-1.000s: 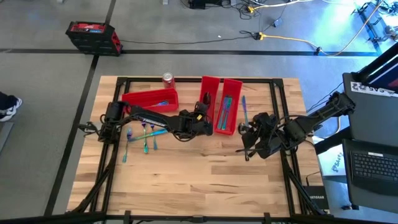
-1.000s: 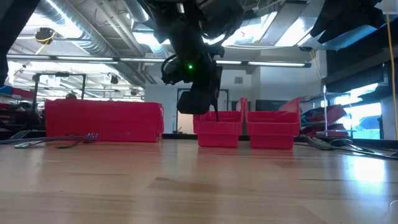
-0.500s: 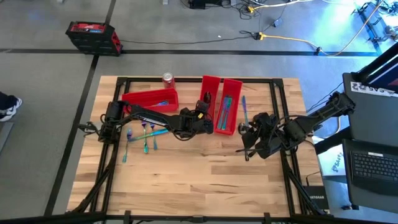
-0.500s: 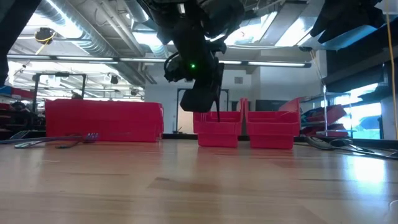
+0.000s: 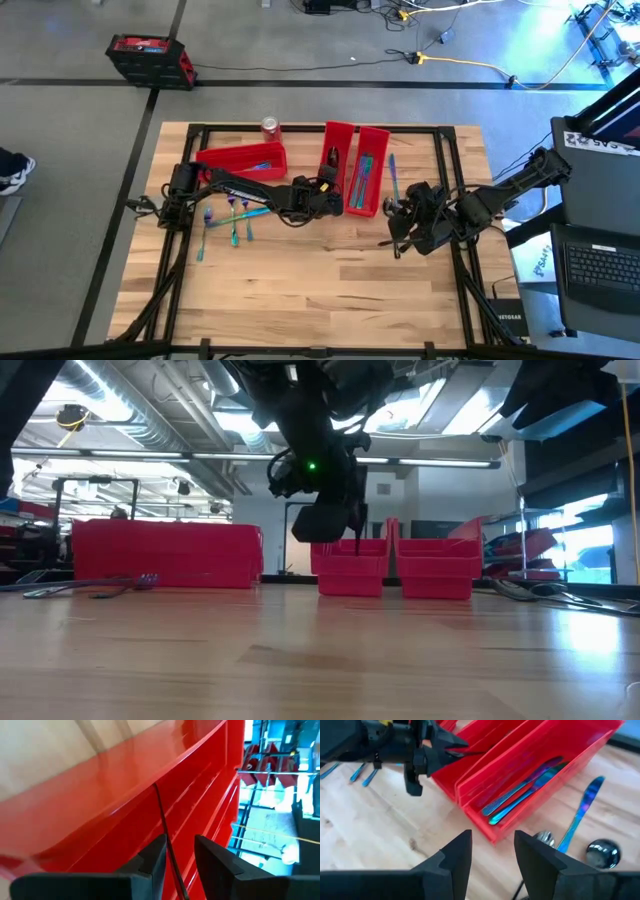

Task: Sort silverware
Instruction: Put the black spoon into the middle red bin

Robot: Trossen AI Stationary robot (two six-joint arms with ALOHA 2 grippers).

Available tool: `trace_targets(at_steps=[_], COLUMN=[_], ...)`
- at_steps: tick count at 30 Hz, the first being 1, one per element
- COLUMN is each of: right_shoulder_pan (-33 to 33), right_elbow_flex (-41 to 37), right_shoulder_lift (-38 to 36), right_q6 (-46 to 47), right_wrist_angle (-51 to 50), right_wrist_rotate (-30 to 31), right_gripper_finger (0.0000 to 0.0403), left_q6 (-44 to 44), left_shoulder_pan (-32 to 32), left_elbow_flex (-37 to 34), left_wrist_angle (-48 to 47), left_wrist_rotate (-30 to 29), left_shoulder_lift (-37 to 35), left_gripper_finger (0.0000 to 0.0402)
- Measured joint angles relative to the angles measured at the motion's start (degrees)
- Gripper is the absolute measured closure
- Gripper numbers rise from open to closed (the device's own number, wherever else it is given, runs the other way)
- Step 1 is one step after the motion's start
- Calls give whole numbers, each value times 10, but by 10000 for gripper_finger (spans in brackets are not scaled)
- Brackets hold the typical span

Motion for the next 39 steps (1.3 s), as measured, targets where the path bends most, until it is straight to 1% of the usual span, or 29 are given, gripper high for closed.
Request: trace_targets(at_steps=[5, 12, 20, 25, 30, 39], right_shoulder_pan=[0, 0, 0, 0, 0, 0], right_elbow_flex=[0, 0, 0, 0, 0, 0], right_shoulder_lift=[0, 0, 0, 0, 0, 0], right_q6=[0, 0, 0, 0, 0, 0], right_wrist_angle=[10, 18, 18, 18, 18, 18], right_wrist_rotate=[-26, -60, -63, -63, -63, -63], right_gripper_finger=[269, 269, 269, 269, 269, 269], left_q6=[-20, -49, -50, -57, -54, -42], left_shoulder_pan=[-10, -15, -1, 6, 9, 8], left_elbow_flex=[0, 0, 0, 0, 0, 0], left_wrist_angle=[-9, -44, -75, -93, -87, -81], left_wrist_rotate=[10, 60, 101, 101, 100, 56], left_shoulder_lift=[0, 0, 0, 0, 0, 0], left_gripper_finger=[315, 315, 315, 315, 315, 315])
